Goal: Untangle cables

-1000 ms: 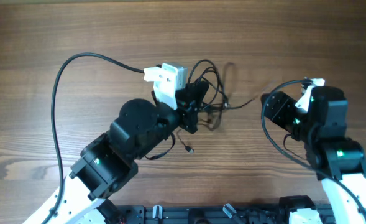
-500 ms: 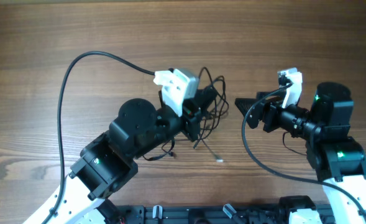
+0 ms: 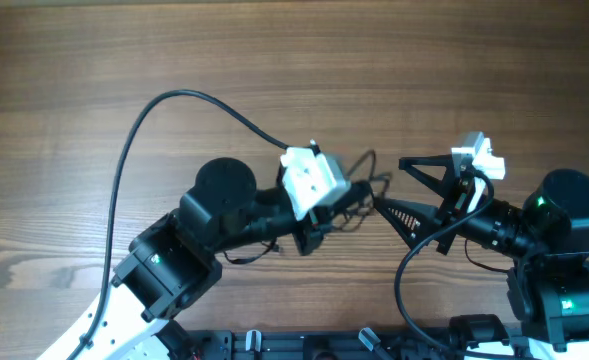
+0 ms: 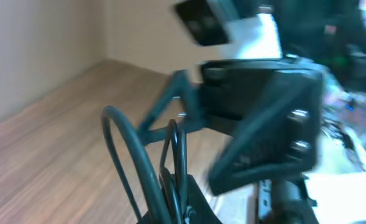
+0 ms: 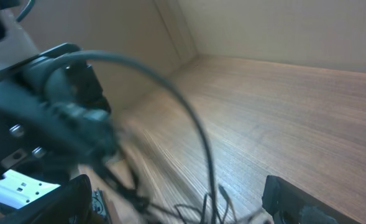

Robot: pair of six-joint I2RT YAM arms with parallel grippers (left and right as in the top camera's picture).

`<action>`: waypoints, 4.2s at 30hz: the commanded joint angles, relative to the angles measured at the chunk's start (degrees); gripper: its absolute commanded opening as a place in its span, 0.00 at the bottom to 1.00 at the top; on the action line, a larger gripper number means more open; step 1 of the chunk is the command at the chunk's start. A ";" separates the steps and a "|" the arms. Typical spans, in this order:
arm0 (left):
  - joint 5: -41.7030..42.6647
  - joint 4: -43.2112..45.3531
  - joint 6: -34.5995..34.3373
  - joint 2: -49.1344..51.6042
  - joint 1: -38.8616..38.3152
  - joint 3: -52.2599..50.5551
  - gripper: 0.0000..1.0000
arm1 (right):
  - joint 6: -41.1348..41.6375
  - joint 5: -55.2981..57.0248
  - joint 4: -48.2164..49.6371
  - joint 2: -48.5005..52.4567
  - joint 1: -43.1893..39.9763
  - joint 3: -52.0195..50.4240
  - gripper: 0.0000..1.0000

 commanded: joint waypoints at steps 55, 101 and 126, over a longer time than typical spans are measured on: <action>-39.50 -13.25 -21.20 1.95 0.11 0.28 0.70 | 5.03 -2.82 3.91 -0.35 -0.22 0.44 0.04; -12.83 1.53 8.24 4.13 4.20 0.28 1.00 | 0.28 0.72 -0.83 -0.24 -0.22 0.44 0.04; -7.76 0.33 14.01 2.93 8.28 0.28 1.00 | -4.04 -2.51 -1.09 -0.22 -0.22 0.44 0.04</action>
